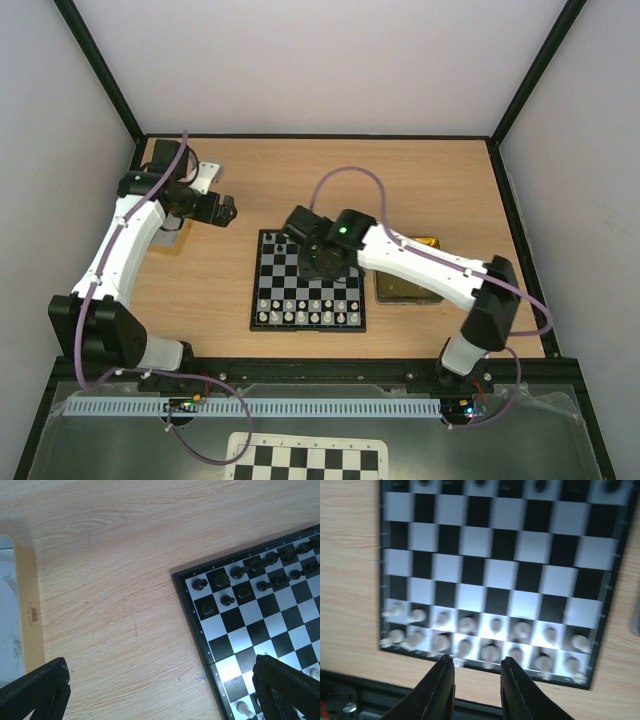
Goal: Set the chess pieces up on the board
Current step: Reset both arms
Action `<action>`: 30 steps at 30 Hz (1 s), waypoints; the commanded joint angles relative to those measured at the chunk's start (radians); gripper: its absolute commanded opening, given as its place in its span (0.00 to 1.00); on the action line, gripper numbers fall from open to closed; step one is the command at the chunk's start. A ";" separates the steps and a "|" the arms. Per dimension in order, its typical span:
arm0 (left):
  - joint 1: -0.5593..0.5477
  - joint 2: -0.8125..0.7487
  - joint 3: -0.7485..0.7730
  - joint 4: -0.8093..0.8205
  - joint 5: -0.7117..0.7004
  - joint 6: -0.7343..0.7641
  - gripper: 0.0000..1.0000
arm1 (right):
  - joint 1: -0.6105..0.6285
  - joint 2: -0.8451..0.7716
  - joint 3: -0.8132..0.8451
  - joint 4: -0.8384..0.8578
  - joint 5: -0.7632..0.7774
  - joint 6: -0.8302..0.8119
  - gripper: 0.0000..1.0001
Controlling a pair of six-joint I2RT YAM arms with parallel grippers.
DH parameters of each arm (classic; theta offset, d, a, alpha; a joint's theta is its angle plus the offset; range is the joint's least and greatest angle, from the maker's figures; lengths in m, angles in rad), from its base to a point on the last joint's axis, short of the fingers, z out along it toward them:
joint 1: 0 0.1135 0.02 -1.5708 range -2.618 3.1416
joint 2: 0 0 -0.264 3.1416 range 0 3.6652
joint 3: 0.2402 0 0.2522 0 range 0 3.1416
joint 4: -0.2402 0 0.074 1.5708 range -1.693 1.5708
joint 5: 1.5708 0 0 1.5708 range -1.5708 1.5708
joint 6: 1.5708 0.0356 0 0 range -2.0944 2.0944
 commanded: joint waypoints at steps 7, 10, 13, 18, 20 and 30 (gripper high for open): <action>-0.027 -0.018 -0.008 -0.023 -0.008 0.004 0.99 | -0.166 -0.229 -0.332 0.012 0.068 0.028 0.27; -0.029 -0.013 0.001 -0.026 -0.011 0.005 0.99 | -0.186 -0.254 -0.377 0.009 0.067 0.024 0.27; -0.031 -0.012 -0.001 -0.026 -0.014 0.005 0.99 | -0.195 -0.276 -0.405 0.011 0.076 0.029 0.26; -0.061 -0.048 -0.026 -0.019 -0.038 0.040 0.98 | -0.204 -0.338 -0.421 0.029 0.119 0.034 0.35; -0.068 -0.071 -0.050 -0.012 -0.032 0.062 0.98 | -0.204 -0.353 -0.424 0.022 0.127 0.025 0.40; -0.146 -0.174 -0.184 -0.041 -0.048 0.193 0.99 | -0.204 -0.461 -0.435 0.023 0.157 0.001 0.77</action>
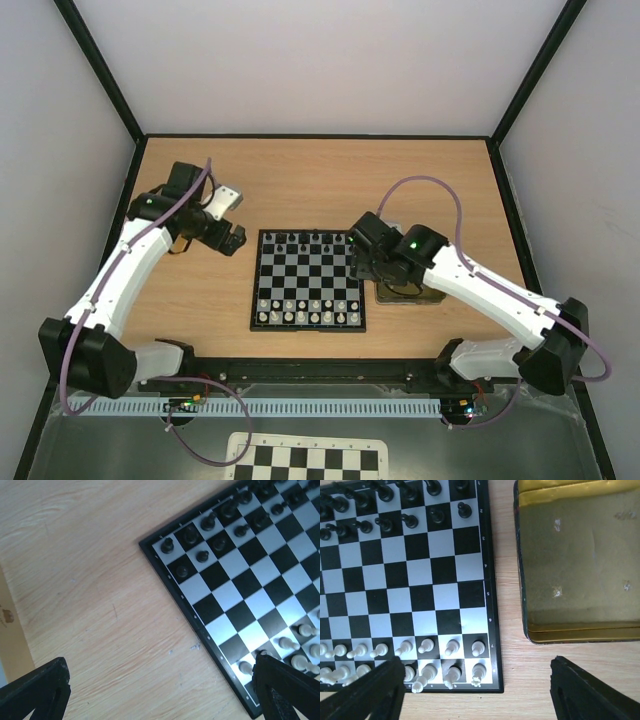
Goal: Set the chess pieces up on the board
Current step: Reset both arms
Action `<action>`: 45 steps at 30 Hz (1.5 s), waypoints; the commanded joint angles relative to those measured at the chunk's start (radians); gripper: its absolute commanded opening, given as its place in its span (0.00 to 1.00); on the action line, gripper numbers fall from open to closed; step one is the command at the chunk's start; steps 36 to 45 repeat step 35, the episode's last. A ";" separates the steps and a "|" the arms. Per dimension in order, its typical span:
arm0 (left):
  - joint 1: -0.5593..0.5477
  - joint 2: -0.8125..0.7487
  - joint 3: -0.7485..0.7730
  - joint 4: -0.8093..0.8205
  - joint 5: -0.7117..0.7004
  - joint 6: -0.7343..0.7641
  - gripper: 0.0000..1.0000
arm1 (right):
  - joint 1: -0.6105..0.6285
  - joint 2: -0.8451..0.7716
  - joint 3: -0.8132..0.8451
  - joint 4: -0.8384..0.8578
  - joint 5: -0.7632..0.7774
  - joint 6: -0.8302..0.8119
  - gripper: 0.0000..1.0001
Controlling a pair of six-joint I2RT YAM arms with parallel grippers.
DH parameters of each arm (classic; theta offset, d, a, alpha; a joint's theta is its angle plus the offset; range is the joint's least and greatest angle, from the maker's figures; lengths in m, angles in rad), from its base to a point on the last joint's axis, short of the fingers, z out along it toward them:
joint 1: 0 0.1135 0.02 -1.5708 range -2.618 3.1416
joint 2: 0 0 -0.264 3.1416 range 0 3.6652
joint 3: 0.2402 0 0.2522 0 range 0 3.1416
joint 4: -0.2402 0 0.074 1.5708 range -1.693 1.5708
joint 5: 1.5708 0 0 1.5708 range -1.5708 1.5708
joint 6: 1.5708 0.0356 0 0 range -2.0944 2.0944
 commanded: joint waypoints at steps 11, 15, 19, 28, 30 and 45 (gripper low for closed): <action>-0.096 -0.122 -0.132 -0.040 -0.023 0.106 0.99 | -0.006 -0.142 -0.012 -0.005 0.087 -0.003 0.84; -0.125 -0.143 -0.152 -0.013 -0.045 0.080 0.99 | -0.006 -0.170 -0.021 0.009 0.099 0.000 0.85; -0.126 -0.147 -0.153 -0.008 -0.033 0.064 0.99 | -0.006 -0.184 -0.037 0.022 0.089 -0.011 0.85; -0.125 -0.153 -0.149 -0.010 -0.030 0.064 0.99 | -0.006 -0.197 -0.058 0.022 0.074 -0.022 0.85; -0.125 -0.154 -0.149 -0.010 -0.031 0.065 0.99 | -0.006 -0.197 -0.058 0.020 0.073 -0.025 0.85; -0.125 -0.155 -0.150 -0.009 -0.031 0.064 0.99 | -0.006 -0.194 -0.047 0.004 0.083 -0.031 0.84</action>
